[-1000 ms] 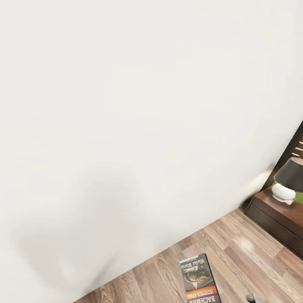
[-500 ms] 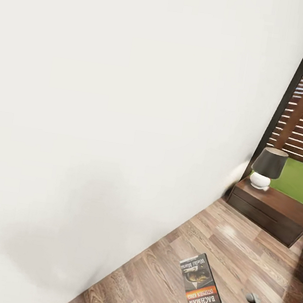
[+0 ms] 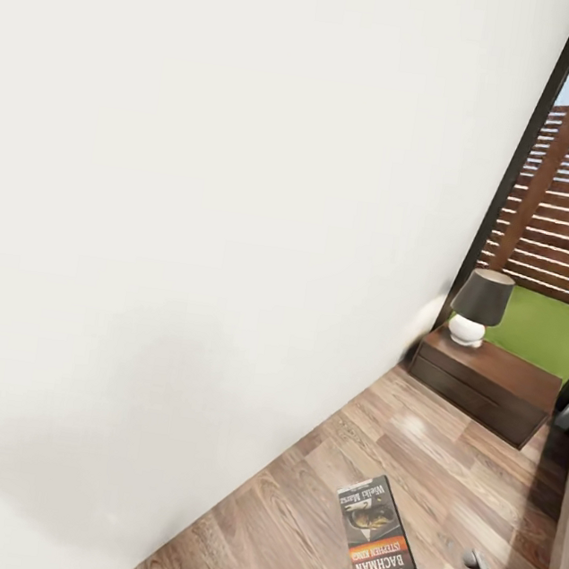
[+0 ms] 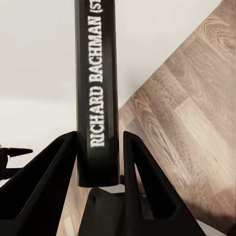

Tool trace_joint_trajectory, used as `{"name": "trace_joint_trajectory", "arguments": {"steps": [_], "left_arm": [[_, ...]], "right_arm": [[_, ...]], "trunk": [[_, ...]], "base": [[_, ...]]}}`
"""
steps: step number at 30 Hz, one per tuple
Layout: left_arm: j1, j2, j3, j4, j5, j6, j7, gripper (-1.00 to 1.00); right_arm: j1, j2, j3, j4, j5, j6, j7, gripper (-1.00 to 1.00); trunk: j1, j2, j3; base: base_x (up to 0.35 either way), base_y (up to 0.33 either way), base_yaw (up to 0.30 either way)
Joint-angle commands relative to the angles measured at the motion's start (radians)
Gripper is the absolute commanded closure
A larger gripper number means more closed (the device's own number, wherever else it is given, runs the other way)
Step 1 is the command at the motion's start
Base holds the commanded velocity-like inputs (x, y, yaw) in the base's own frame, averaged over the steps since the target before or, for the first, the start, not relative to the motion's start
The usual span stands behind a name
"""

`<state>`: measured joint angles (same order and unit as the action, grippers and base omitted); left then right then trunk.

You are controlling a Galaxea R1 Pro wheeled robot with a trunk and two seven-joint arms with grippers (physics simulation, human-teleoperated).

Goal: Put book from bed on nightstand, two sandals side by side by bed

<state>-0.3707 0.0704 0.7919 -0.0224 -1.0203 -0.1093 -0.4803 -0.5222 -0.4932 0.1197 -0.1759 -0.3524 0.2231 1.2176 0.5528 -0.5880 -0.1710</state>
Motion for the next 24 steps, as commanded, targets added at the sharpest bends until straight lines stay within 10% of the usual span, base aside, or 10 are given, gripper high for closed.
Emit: {"name": "trace_joint_trajectory", "arguments": {"steps": [1,24], "left_arm": [[-0.001,0.0,0.007,-0.001,-0.011,-0.004,-0.003,-1.0],[-0.001,0.0,0.007,-0.001,-0.011,-0.004,-0.003,-1.0]], "right_arm": [[-0.001,-0.001,0.006,-0.001,-0.011,0.01,0.002,1.0],[-0.001,-0.001,0.006,-0.001,-0.01,0.01,0.002,1.0]], "trunk": [[0.001,-0.001,-0.002],[0.001,-0.001,-0.002]], "base": [[0.315,0.0,-0.007],[0.313,0.0,-0.001]]}}
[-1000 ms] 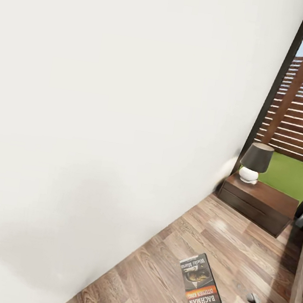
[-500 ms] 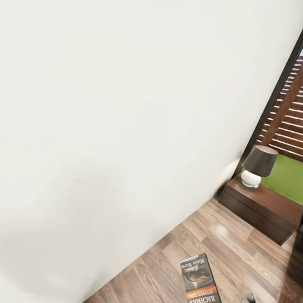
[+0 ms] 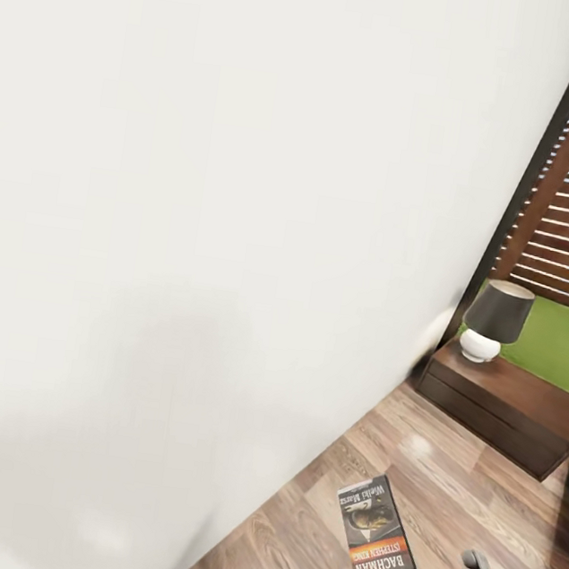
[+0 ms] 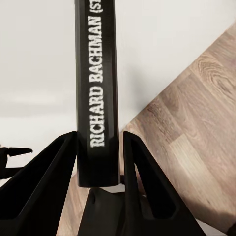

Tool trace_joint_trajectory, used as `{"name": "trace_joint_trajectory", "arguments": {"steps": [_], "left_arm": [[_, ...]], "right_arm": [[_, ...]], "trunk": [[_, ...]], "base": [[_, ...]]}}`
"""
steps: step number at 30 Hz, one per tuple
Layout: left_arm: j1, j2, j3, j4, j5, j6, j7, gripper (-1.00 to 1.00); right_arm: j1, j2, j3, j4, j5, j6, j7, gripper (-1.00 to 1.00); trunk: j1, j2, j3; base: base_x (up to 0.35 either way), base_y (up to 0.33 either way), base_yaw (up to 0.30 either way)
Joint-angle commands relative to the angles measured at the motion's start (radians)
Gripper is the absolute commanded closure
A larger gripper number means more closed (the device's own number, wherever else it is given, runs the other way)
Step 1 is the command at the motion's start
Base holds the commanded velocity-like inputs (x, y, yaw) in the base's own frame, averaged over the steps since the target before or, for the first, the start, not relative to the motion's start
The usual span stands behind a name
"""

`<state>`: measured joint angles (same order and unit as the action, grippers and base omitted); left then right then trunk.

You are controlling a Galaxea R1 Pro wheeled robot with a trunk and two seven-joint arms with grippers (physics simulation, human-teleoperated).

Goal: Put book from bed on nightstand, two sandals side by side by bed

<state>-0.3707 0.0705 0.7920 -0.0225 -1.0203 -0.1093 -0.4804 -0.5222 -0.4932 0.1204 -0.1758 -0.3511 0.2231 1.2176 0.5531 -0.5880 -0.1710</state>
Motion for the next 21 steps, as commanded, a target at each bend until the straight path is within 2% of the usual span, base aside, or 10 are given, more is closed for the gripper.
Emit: {"name": "trace_joint_trajectory", "arguments": {"steps": [1,6,21], "left_arm": [[-0.001,0.0,0.007,-0.001,-0.011,-0.004,-0.003,-1.0],[-0.001,0.0,0.007,-0.001,-0.011,-0.004,-0.003,-1.0],[-0.001,0.0,0.007,-0.001,-0.011,-0.004,-0.003,-1.0]], "right_arm": [[-0.001,-0.001,0.005,-0.001,-0.012,0.01,0.002,1.0],[-0.001,-0.001,0.005,-0.001,-0.012,0.01,0.003,1.0],[-0.001,-0.001,0.005,-0.001,-0.011,0.01,0.002,1.0]], "trunk": [[0.001,-0.001,-0.002],[0.001,-0.001,-0.003],[0.001,-0.001,-0.015]], "base": [[0.101,0.0,0.0],[0.031,0.0,-0.089],[0.001,0.0,-0.23]]}}
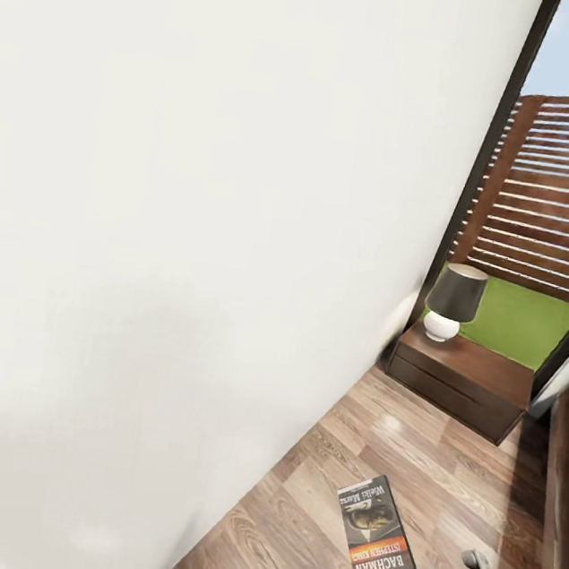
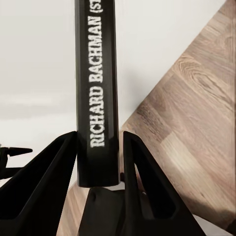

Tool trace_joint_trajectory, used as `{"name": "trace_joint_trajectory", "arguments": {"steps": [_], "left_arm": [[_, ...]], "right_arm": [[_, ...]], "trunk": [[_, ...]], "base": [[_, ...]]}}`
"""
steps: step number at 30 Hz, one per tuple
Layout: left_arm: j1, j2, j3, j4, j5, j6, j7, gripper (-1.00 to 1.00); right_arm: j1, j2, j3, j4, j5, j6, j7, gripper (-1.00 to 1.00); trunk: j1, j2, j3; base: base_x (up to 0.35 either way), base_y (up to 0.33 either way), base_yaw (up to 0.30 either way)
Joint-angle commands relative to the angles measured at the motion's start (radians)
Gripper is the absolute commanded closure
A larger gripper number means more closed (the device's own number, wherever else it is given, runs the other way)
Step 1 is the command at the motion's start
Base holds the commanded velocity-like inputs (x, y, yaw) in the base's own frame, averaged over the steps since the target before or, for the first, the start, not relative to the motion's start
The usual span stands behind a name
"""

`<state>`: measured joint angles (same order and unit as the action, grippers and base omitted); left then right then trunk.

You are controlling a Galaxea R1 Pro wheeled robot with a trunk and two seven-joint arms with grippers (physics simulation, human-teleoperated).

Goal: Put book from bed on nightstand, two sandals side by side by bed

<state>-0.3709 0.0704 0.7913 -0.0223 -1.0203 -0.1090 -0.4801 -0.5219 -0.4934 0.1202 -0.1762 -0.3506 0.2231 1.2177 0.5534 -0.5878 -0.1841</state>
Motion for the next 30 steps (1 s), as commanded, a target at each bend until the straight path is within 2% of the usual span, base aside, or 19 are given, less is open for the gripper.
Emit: {"name": "trace_joint_trajectory", "arguments": {"steps": [1,7,14,30], "left_arm": [[0.0,0.0,0.007,-0.001,-0.011,-0.004,-0.003,-1.0],[0.0,0.0,0.007,-0.001,-0.011,-0.004,-0.003,-1.0],[0.0,0.0,0.007,-0.001,-0.011,-0.004,-0.003,-1.0],[0.0,0.0,0.007,-0.001,-0.011,-0.004,-0.003,-1.0]], "right_arm": [[-0.001,-0.001,0.006,0.0,-0.011,0.011,0.002,1.0],[-0.001,-0.001,0.006,0.0,-0.013,0.01,0.002,1.0],[-0.001,-0.001,0.006,0.0,-0.013,0.011,0.002,1.0],[-0.001,-0.001,0.006,0.0,-0.013,0.01,0.002,1.0]], "trunk": [[0.0,-0.002,-0.002],[0.0,-0.002,-0.007],[0.0,-0.002,-0.013],[0.0,-0.002,-0.025]], "base": [[0.0,0.0,-0.237],[0.018,0.0,-0.237],[0.189,0.0,-0.237],[0.007,0.0,-0.228]]}}
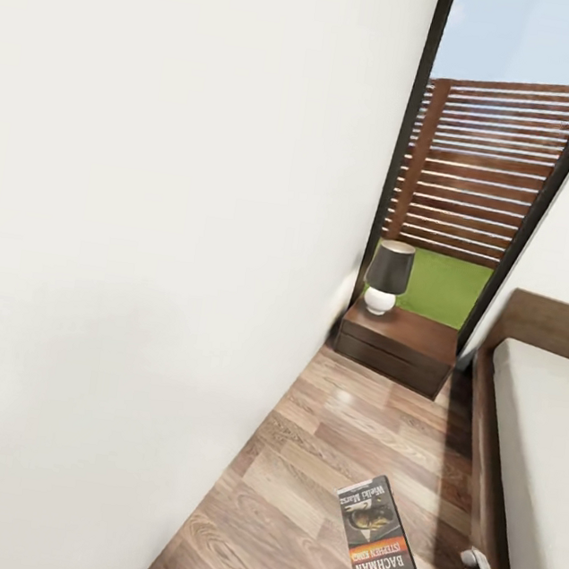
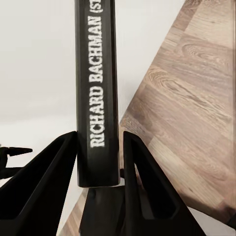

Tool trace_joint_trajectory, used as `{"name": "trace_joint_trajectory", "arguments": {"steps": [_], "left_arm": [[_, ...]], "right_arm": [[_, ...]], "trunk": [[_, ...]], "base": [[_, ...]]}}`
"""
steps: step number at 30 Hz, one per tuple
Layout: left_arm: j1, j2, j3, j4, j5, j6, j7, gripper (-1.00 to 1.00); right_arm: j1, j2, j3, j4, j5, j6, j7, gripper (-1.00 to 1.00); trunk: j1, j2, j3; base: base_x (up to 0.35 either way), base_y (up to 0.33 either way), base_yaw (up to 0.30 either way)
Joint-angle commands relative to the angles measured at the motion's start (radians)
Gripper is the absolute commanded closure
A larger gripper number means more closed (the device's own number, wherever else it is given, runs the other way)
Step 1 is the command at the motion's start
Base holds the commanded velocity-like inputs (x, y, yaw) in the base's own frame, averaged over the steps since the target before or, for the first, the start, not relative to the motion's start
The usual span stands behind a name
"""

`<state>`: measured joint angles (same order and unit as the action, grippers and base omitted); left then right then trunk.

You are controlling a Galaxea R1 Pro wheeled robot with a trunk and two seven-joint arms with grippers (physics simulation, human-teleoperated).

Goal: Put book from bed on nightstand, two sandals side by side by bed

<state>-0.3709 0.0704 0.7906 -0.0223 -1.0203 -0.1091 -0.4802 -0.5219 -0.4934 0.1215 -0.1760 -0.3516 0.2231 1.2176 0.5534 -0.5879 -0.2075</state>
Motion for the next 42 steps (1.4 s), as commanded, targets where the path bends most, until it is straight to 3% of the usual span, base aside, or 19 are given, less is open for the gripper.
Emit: {"name": "trace_joint_trajectory", "arguments": {"steps": [1,42], "left_arm": [[0.0,0.0,0.007,-0.001,-0.011,-0.004,-0.003,-1.0],[0.0,0.0,0.008,0.0,-0.011,-0.004,-0.003,-1.0]], "right_arm": [[-0.001,-0.001,0.004,0.0,-0.012,0.01,0.002,1.0],[-0.001,-0.001,0.004,0.0,-0.012,0.01,0.002,1.0]], "trunk": [[0.0,-0.002,-0.002],[0.0,-0.002,-0.032]], "base": [[0.0,0.0,-0.21],[0.038,0.0,-0.214]]}}
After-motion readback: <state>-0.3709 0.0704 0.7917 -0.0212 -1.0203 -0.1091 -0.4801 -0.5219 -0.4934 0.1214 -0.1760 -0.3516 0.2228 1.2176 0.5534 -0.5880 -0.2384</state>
